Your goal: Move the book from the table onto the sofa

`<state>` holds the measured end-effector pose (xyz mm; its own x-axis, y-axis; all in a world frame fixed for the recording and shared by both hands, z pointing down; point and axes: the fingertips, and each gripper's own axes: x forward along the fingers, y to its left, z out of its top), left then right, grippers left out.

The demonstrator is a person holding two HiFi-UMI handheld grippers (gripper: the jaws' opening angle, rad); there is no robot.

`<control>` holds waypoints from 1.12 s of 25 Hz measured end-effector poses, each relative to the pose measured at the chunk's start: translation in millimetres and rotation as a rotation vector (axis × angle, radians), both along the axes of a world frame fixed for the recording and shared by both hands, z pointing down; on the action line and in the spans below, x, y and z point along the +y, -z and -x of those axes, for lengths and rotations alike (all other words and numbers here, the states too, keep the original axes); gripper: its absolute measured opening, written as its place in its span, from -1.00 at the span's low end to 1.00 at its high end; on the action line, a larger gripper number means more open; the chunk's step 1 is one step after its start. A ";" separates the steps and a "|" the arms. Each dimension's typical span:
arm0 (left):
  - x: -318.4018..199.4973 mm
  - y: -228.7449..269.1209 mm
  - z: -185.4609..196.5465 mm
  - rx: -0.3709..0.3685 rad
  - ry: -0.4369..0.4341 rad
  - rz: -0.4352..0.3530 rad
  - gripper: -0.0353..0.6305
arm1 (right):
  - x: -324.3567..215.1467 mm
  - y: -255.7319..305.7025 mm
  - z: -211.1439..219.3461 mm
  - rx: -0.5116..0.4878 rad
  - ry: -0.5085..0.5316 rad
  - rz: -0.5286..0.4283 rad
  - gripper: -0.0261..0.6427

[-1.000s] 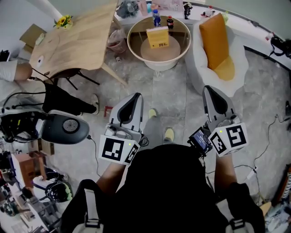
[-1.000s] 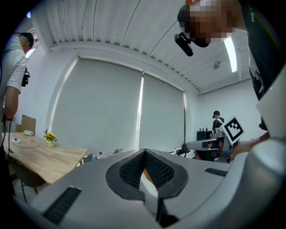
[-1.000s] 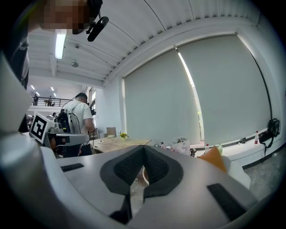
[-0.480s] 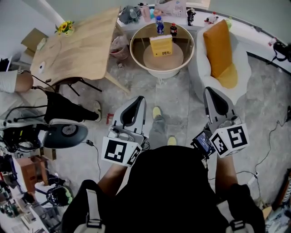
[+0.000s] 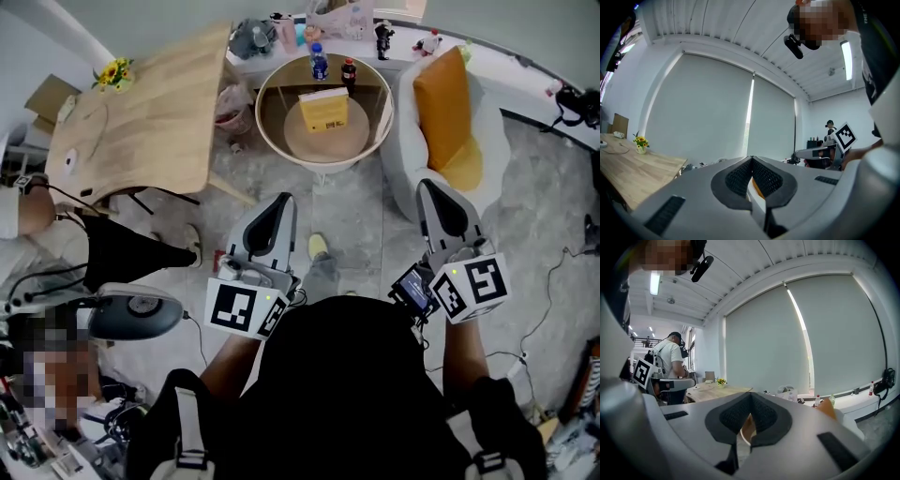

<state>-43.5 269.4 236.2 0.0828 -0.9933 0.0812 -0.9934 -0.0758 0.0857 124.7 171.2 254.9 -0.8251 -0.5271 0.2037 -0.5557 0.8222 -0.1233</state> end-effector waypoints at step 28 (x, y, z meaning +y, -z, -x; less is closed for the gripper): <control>-106.1 -11.1 152.3 0.027 -0.030 0.000 -0.88 | -101.1 -0.7 156.7 0.059 -0.006 -0.039 -0.89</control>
